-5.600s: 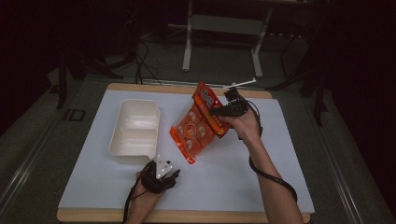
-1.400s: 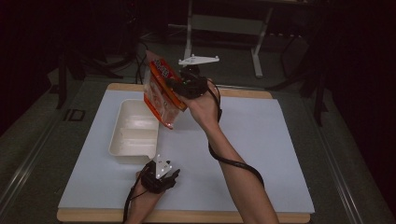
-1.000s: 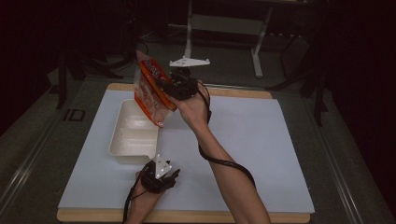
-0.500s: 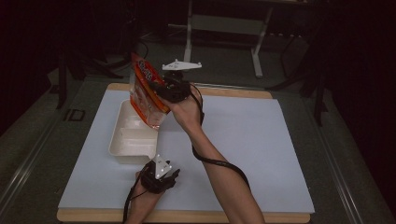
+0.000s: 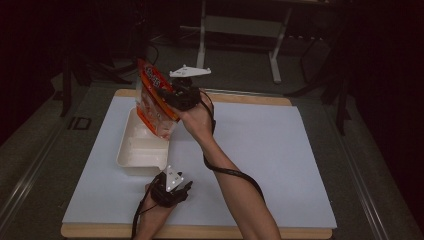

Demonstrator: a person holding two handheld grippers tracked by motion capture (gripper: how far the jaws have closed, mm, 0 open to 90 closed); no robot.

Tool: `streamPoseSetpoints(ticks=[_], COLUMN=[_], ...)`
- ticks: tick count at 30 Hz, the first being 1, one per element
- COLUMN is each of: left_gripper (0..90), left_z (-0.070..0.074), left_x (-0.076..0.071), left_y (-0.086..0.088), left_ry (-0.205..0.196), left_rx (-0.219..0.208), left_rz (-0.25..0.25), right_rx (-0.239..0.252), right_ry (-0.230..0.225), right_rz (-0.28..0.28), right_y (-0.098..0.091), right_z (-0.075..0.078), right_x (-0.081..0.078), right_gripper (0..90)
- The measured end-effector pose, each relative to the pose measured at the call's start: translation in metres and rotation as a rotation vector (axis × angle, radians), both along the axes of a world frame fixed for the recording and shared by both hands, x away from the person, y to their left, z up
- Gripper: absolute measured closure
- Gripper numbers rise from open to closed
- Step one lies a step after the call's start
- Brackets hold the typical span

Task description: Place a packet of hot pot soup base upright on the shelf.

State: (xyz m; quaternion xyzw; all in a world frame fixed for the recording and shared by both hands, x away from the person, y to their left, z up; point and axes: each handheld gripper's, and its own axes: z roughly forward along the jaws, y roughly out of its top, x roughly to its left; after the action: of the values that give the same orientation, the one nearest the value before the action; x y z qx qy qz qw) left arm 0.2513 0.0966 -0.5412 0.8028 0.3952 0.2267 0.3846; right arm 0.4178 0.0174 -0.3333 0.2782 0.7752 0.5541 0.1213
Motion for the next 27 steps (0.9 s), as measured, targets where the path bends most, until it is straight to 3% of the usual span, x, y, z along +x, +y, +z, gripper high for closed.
streamPoseSetpoints(ticks=[11,19,27], left_gripper=[50.3,50.3,50.3], left_z=[0.000,0.000,0.000], left_x=[0.000,0.000,0.000], left_y=[0.000,0.000,0.000], left_ry=[-0.001,-0.003,0.002], left_rx=[-0.003,-0.007,-0.008], left_rz=[0.000,0.001,0.001], right_rx=[-0.056,-0.098,-0.146], right_ry=[-0.034,-0.038,-0.032], right_rz=[0.002,0.040,0.029], right_y=[0.005,0.009,0.015], right_z=[-0.003,-0.003,-0.001], right_x=[0.005,0.010,0.016], right_gripper=[90.0,90.0,90.0])
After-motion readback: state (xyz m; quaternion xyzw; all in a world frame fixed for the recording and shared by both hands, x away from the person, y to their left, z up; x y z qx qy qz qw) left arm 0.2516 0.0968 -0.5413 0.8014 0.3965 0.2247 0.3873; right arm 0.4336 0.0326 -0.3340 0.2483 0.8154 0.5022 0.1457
